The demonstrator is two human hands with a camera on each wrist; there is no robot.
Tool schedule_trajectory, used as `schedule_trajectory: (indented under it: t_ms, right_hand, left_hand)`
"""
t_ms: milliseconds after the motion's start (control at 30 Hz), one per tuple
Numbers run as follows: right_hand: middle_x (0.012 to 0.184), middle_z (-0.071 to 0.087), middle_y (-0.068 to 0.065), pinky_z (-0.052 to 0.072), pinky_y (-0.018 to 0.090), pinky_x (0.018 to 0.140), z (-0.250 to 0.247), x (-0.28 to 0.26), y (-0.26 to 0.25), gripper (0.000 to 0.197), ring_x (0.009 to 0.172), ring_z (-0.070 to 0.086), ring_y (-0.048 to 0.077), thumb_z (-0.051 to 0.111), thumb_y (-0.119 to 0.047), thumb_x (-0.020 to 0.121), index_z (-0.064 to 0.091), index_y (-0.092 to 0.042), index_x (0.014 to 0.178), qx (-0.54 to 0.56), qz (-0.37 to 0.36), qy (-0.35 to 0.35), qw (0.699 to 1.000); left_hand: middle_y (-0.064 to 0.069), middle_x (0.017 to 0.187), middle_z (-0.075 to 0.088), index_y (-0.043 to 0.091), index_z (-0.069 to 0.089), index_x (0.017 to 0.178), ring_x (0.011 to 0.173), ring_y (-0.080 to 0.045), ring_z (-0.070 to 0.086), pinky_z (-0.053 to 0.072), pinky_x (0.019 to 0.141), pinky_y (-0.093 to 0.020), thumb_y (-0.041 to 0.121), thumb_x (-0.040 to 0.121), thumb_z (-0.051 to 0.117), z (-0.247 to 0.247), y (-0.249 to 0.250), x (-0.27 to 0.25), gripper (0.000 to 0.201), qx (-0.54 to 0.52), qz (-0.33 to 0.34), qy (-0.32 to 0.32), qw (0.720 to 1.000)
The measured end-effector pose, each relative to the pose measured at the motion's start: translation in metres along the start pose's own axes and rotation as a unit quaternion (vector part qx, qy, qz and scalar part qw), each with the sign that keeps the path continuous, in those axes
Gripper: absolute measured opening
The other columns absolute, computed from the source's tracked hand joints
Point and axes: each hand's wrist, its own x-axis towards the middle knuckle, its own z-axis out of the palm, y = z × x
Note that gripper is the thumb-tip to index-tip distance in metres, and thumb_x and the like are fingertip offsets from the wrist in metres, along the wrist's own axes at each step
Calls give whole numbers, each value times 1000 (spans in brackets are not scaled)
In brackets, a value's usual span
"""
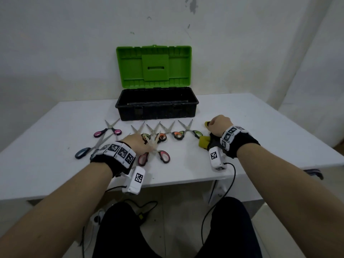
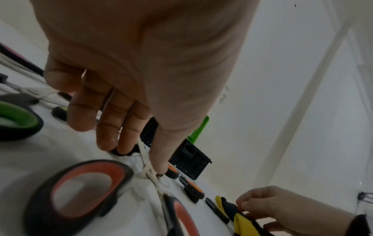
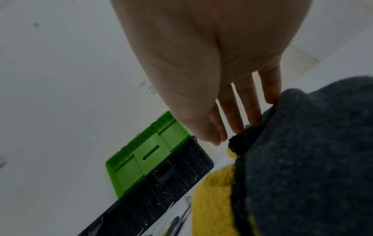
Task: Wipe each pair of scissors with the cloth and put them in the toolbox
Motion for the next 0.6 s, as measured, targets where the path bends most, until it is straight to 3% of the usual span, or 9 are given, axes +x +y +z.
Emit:
schedule_trajectory:
  t_ms: [100, 200, 300, 367, 500, 600]
  right_hand:
    - [109, 68, 12, 54, 31, 80, -3, -3, 5, 26, 98, 63, 29, 56, -23, 92, 70, -7, 106, -25, 2, -17, 1000]
    - [112, 67, 11, 53, 33, 88, -5, -4, 7, 27, 104, 61, 29, 60, -25, 91, 70, -7, 108, -53, -23, -39, 998]
    - [114, 67, 14, 51, 34, 90, -5, -2, 7, 35, 105, 61, 30, 59, -30, 92, 68, -3, 111, -74, -37, -44, 996]
    - [113, 67, 15, 51, 33, 83, -5, 2, 8, 41, 100, 62, 29, 60, -35, 91, 66, 0, 112, -70, -27, -40, 996]
    - [102, 62, 11, 46, 30, 71, -4, 14, 9, 48, 91, 59, 28, 65, -46, 86, 60, -2, 104, -57, -4, -35, 998]
    - [81, 56, 7, 42, 26, 54, -6, 22, 5, 47, 76, 56, 23, 73, -49, 79, 52, -6, 79, -83, 18, -52, 995]
  left_hand:
    - [-1, 86, 65, 13, 62, 82, 80, -16, 60, 45, 69, -27, 53, 85, 67, 5, 0, 2, 41, 26, -4, -11, 1000]
    - [-1, 84, 71, 9, 69, 97, 83, -17, 65, 52, 74, -29, 48, 81, 72, 9, -2, 4, 42, 46, -6, -6, 999]
    - [-3, 90, 73, 9, 70, 97, 87, -19, 67, 55, 80, -32, 46, 84, 69, 10, 0, 5, 39, 60, 3, -13, 998]
    - [-3, 91, 69, 8, 67, 98, 83, -18, 63, 52, 72, -29, 41, 90, 63, 5, -1, 4, 34, 46, 11, -23, 999]
    - [-3, 77, 66, 11, 65, 82, 67, -15, 58, 46, 63, -25, 38, 100, 51, -17, -4, 5, 35, -71, 39, -21, 996]
    - [-8, 78, 64, 8, 59, 85, 70, -20, 60, 48, 62, -27, 29, 103, 48, -24, 1, 9, 30, -281, 60, -15, 958]
